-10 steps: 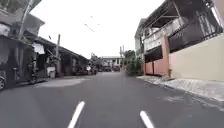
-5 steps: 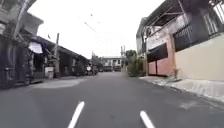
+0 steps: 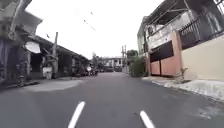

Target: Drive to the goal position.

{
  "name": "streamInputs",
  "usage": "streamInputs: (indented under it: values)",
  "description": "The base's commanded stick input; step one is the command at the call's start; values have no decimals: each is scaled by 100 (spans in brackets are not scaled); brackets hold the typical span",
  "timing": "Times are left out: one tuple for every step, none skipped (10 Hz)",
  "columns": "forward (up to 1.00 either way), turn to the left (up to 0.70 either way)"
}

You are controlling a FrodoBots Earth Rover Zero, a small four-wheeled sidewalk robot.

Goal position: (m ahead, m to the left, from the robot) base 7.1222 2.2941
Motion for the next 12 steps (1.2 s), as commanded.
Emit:
streamInputs:
  values:
    - [85, 0]
    - [85, 0]
    - [85, 0]
    - [85, 0]
    - [85, 0]
    - [85, 0]
    - [85, 0]
    - [85, 0]
    - [85, 0]
    - [85, 0]
    - [85, 0]
    - [85, 0]
